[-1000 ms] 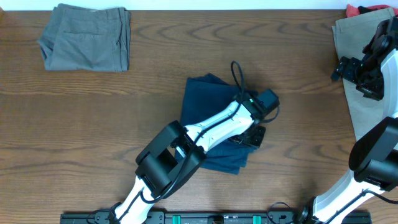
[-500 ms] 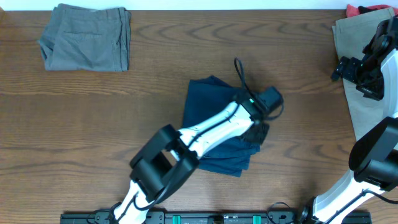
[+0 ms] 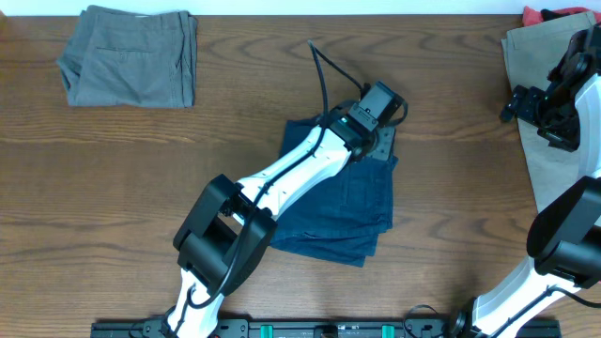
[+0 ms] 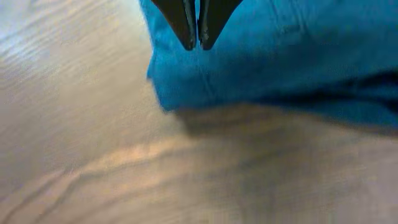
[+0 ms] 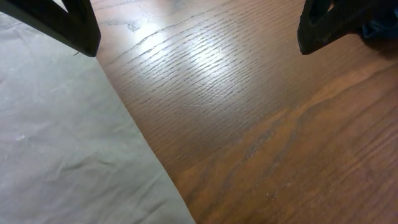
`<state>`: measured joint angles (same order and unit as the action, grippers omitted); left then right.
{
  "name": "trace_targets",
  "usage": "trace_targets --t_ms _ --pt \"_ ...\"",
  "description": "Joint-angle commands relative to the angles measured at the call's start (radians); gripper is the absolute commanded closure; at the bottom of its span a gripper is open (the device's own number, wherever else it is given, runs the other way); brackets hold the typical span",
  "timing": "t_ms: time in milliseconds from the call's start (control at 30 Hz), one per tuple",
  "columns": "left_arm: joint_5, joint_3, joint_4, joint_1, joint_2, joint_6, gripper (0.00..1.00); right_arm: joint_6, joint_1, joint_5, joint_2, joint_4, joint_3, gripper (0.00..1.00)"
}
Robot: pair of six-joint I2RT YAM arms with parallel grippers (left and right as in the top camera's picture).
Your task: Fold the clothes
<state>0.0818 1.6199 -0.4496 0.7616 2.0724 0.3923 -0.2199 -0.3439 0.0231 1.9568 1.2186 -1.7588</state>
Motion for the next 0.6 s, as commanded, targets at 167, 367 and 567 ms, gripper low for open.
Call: trace_targets --t_ms 167,367,567 --pt "-0.008 0.013 0.035 0.002 0.08 0.026 0.93 -0.011 -0.006 0.006 -0.009 0.001 -0.011 0.01" --pt "0.032 0.009 0.03 0.002 0.139 0.032 0.94 -0.011 -0.005 0.006 -0.009 0.001 -0.011 0.01" --pt "-0.023 0.009 0.064 0.0 0.18 0.003 0.92 -0.011 -0.006 0.006 -0.009 0.001 -0.011 0.01"
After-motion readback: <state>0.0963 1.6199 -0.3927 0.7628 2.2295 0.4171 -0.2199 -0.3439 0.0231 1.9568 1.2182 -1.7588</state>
